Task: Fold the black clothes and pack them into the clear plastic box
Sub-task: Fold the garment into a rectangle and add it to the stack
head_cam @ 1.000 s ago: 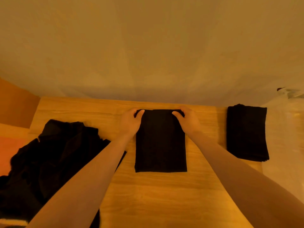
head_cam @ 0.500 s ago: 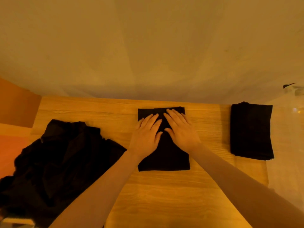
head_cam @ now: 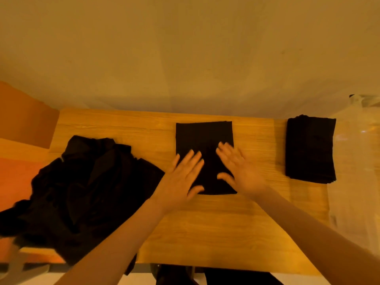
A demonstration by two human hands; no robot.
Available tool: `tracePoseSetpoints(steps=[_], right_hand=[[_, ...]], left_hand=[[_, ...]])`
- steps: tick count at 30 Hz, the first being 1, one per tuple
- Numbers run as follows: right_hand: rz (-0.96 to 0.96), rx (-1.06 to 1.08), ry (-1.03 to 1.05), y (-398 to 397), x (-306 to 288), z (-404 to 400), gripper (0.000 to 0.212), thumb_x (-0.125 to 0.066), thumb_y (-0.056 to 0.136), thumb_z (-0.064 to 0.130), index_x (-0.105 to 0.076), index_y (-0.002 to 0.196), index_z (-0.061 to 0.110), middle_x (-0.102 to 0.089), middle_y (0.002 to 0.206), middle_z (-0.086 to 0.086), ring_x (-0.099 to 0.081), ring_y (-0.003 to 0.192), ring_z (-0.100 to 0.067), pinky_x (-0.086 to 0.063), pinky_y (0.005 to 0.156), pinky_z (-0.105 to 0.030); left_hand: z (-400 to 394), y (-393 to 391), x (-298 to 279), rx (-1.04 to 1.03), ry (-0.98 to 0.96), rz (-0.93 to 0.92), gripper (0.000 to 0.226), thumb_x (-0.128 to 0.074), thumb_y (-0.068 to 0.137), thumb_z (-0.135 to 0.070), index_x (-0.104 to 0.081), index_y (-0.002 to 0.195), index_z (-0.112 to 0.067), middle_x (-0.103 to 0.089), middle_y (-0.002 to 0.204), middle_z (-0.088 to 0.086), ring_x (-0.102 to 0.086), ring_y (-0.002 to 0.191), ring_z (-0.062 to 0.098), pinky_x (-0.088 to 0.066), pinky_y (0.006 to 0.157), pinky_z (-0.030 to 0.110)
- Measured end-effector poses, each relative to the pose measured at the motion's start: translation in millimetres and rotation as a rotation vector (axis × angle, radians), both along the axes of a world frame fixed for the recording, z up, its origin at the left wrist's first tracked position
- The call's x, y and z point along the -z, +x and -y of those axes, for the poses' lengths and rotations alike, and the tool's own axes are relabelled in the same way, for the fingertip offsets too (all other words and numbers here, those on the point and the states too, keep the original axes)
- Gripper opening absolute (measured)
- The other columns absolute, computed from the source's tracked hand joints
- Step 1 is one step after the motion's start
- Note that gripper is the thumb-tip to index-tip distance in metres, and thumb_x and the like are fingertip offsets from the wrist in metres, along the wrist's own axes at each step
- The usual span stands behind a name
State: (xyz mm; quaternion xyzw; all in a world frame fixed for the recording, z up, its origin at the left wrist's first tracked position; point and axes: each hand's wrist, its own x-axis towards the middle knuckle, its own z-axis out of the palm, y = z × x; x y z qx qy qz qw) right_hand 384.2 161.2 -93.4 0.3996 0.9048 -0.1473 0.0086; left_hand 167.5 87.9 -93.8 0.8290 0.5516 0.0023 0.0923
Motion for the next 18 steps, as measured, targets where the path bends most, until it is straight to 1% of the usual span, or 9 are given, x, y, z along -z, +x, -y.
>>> tracePoseSetpoints(steps=[2, 5, 6, 8, 9, 11, 13, 15, 18], right_hand=[[0.112, -0.134, -0.069, 11.5, 0.8, 22.3, 0.069, -0.01, 0.093, 0.061, -0.032, 0.139, 0.015, -0.033, 0.145, -0.002, -0.024, 0.136, -0.014, -0.004, 0.113, -0.031], [0.205, -0.113, -0.127, 22.7, 9.6, 37.7, 0.063, -0.009, 0.094, 0.059, -0.036, 0.136, 0.02, -0.046, 0.14, -0.001, -0.031, 0.133, -0.013, -0.008, 0.112, -0.031], [0.195, -0.107, -0.075, 23.3, 12.4, 39.3, 0.056, -0.017, 0.096, 0.055, -0.039, 0.135, 0.021, -0.048, 0.139, -0.001, -0.032, 0.132, -0.013, -0.012, 0.114, -0.033], [0.137, -0.129, 0.035, 21.9, 16.3, 39.3, 0.045, -0.053, 0.089, 0.038, -0.049, 0.13, 0.02, -0.054, 0.134, -0.002, -0.04, 0.129, -0.014, -0.027, 0.112, -0.038], [0.099, -0.132, 0.047, 20.0, 15.0, 38.0, 0.05, -0.069, 0.078, 0.028, -0.055, 0.125, 0.019, -0.057, 0.13, -0.003, -0.047, 0.125, -0.016, -0.034, 0.105, -0.04], [0.028, -0.116, 0.031, 18.1, 8.4, 33.9, 0.054, -0.081, 0.064, 0.013, -0.064, 0.116, 0.015, -0.062, 0.123, -0.005, -0.057, 0.117, -0.019, -0.039, 0.098, -0.042], [-0.028, -0.106, 0.023, 17.6, 0.7, 32.0, 0.047, -0.077, 0.07, 0.006, -0.064, 0.115, 0.012, -0.063, 0.122, -0.007, -0.059, 0.115, -0.021, -0.034, 0.1, -0.04], [-0.116, 0.028, -0.135, 16.5, -10.4, 34.6, 0.037, -0.061, 0.087, 0.01, -0.058, 0.124, 0.012, -0.058, 0.129, -0.005, -0.053, 0.122, -0.021, -0.029, 0.105, -0.027], [-0.229, 0.375, -0.494, 13.9, -25.9, 36.5, 0.032, -0.049, 0.095, 0.022, -0.055, 0.127, 0.019, -0.061, 0.122, -0.002, -0.058, 0.106, -0.014, -0.045, 0.088, -0.019]], left_hand=[[24.1, -0.4, 6.4, 0.094, -0.054, -0.071, 0.065, -0.029, 0.089, -0.054, -0.04, 0.138, -0.012, -0.039, 0.146, 0.006, -0.027, 0.138, 0.021, -0.024, 0.112, 0.045], [37.2, -8.4, 15.6, 0.021, -0.111, -0.108, 0.059, -0.03, 0.088, -0.051, -0.047, 0.134, -0.018, -0.046, 0.141, 0.002, -0.032, 0.135, 0.017, -0.027, 0.107, 0.044], [37.8, -10.7, 14.8, 0.0, -0.113, -0.103, 0.056, -0.03, 0.088, -0.048, -0.05, 0.131, -0.019, -0.049, 0.138, 0.0, -0.038, 0.132, 0.016, -0.028, 0.105, 0.043], [37.2, -14.9, 11.0, -0.022, -0.089, -0.079, 0.05, -0.032, 0.087, -0.04, -0.058, 0.124, -0.019, -0.057, 0.131, -0.001, -0.049, 0.125, 0.016, -0.032, 0.102, 0.04], [36.4, -16.9, 8.0, -0.034, -0.08, -0.055, 0.048, -0.032, 0.087, -0.036, -0.061, 0.12, -0.018, -0.059, 0.128, 0.0, -0.053, 0.122, 0.015, -0.034, 0.101, 0.038], [35.7, -20.4, 3.3, -0.062, -0.067, 0.009, 0.045, -0.034, 0.086, -0.03, -0.064, 0.116, -0.016, -0.063, 0.123, 0.001, -0.057, 0.117, 0.015, -0.035, 0.1, 0.037], [36.7, -22.5, 2.0, -0.113, -0.059, 0.113, 0.039, -0.04, 0.087, -0.026, -0.065, 0.114, -0.014, -0.064, 0.12, 0.003, -0.059, 0.114, 0.017, -0.037, 0.101, 0.04], [39.4, -22.4, -1.6, -0.215, -0.087, 0.254, 0.034, -0.049, 0.088, -0.023, -0.063, 0.117, -0.012, -0.063, 0.12, 0.006, -0.058, 0.114, 0.02, -0.039, 0.104, 0.038], [38.5, -18.1, -18.2, -0.373, -0.159, 0.506, 0.03, -0.054, 0.092, -0.021, -0.06, 0.12, -0.011, -0.058, 0.123, 0.002, -0.05, 0.118, 0.012, -0.033, 0.102, 0.022]])
